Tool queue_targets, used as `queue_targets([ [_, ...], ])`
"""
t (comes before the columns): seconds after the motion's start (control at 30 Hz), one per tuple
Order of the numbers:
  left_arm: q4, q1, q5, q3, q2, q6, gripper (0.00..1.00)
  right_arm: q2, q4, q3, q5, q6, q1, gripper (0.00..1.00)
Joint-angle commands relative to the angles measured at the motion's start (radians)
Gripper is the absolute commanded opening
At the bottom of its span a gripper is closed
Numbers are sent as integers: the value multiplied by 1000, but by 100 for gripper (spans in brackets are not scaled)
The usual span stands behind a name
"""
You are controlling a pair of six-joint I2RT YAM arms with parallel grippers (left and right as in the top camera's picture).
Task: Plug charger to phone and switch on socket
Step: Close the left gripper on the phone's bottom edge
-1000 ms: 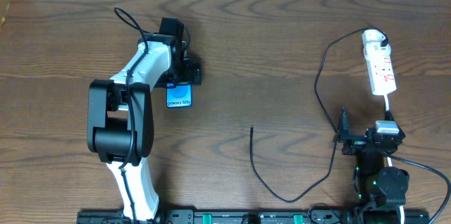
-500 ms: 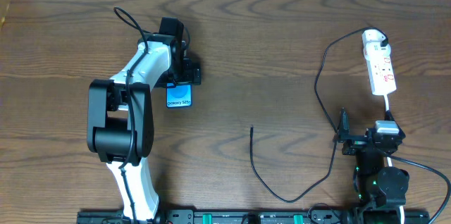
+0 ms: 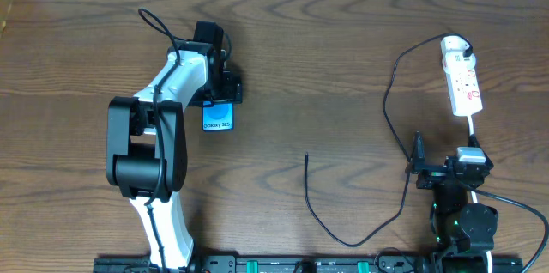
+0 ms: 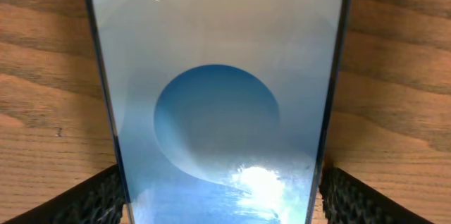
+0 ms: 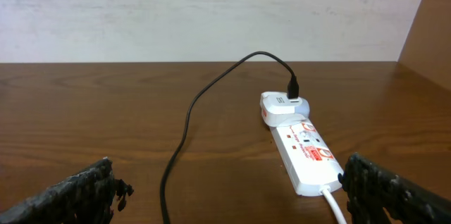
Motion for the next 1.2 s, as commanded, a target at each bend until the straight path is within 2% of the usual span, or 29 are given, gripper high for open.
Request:
queue_targets([
  [0.0,-2,1,-6,2,29,1,84,-8,-2,-1,8,-8,9,99],
  [0.43,-3,1,-6,2,29,1,77,-8,-2,-1,8,-8,9,99],
  [0.6,-3,1,-6,2,29,1,72,-8,-2,-1,8,-8,9,99],
  [0.8,-3,1,-6,2,29,1,72,-8,-2,-1,8,-8,9,99],
  [0.83,-3,1,-6,2,29,1,73,-8,-2,-1,8,-8,9,99],
  [0.87,-3,1,-6,2,29,1,85,-8,-2,-1,8,-8,9,99],
  [0.93,-3,1,-6,0,29,1,98,-8,-2,-1,8,-8,9,100],
  [1.17,-3,1,-6,-9,29,1,98,-8,-2,-1,8,-8,9,99],
])
